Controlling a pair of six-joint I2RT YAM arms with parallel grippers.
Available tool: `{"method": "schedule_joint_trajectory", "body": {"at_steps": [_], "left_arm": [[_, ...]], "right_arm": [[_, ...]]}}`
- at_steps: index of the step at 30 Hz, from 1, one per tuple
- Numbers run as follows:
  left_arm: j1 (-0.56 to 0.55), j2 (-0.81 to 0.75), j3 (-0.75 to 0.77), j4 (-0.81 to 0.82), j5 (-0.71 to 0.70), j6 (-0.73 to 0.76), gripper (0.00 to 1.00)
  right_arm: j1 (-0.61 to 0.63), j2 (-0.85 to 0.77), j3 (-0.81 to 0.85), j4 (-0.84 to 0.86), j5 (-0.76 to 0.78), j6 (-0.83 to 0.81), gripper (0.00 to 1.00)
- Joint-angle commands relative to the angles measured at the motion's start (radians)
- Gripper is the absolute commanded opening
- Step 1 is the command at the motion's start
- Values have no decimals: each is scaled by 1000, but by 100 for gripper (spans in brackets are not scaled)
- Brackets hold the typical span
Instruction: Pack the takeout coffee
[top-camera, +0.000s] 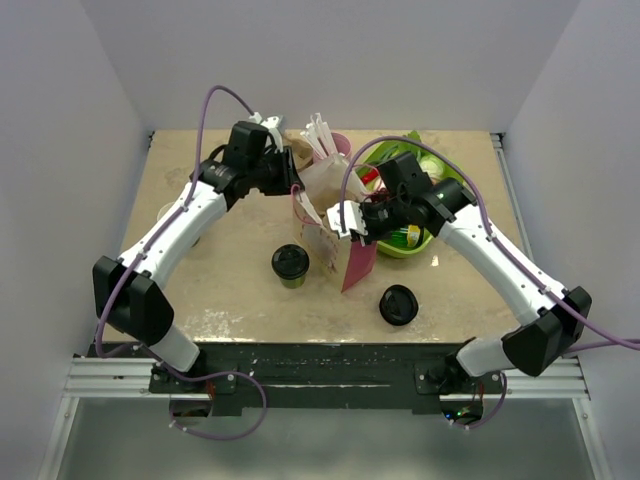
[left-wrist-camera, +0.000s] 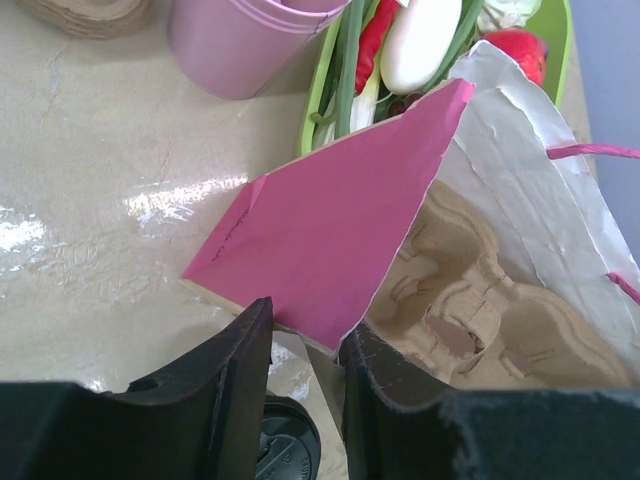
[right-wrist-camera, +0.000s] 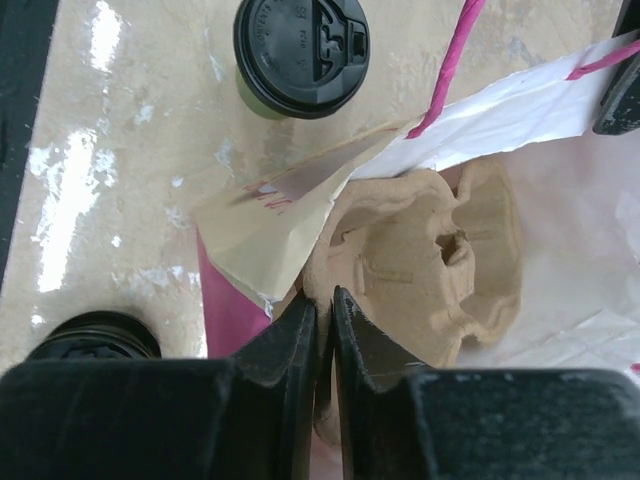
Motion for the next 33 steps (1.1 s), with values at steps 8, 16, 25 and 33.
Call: {"method": "schedule_joint_trajectory", "body": {"at_steps": [8, 16, 25, 33], "left_arm": [[-4, 3, 81, -34, -39, 46, 31], [-4, 17, 91, -52, -58, 52, 28], [-4, 32, 101, -58, -64, 51, 27], [-4, 15, 95, -58, -50, 48, 25]], "right_arm": [[-1, -16, 32, -26, 87, -16, 48], [-1, -60, 121, -74, 41, -28, 70], [-1, -85, 202, -114, 10, -11, 78], [0, -126, 209, 260, 97, 408, 80]]}}
